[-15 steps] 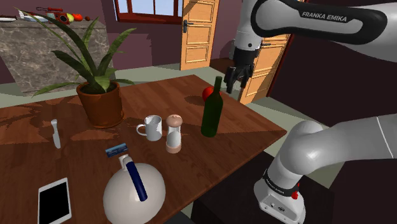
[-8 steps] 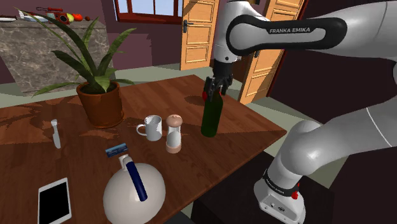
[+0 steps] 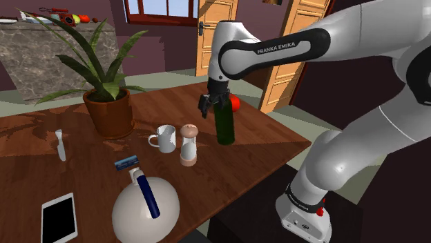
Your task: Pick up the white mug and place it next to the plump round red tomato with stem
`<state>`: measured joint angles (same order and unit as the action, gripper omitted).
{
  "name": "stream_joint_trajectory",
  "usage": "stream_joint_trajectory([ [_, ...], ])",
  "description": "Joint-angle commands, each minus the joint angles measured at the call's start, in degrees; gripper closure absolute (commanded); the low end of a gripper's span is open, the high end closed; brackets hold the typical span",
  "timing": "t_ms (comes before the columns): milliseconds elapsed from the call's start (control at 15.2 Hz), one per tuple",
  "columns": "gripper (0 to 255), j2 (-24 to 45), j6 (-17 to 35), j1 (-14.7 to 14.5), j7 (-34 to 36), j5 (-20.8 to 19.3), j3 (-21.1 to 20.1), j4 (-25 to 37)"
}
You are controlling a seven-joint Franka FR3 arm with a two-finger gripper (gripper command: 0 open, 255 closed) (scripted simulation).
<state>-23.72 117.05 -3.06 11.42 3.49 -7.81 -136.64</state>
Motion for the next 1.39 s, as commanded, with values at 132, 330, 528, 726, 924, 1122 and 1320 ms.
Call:
stream_joint_trajectory([
  [132,0,8.2,7.1,-0.5,1.4,-0.7,-2.0,2.9],
  [330,0,14.2,11.4,-0.9,2.6,-1.9,-3.3,5.8],
  [528,0,20.3,15.1,-1.3,4.1,-3.7,-4.4,9.3],
  [726,0,26.5,18.1,-2.0,5.9,-6.0,-5.2,13.4],
  [924,0,29.8,19.9,-2.5,6.9,-7.3,-5.4,15.3],
  [1122,0,31.5,21.8,-2.6,7.3,-8.0,-5.2,15.0],
  [1320,0,33.6,24.1,-2.7,7.9,-8.9,-5.0,14.7],
])
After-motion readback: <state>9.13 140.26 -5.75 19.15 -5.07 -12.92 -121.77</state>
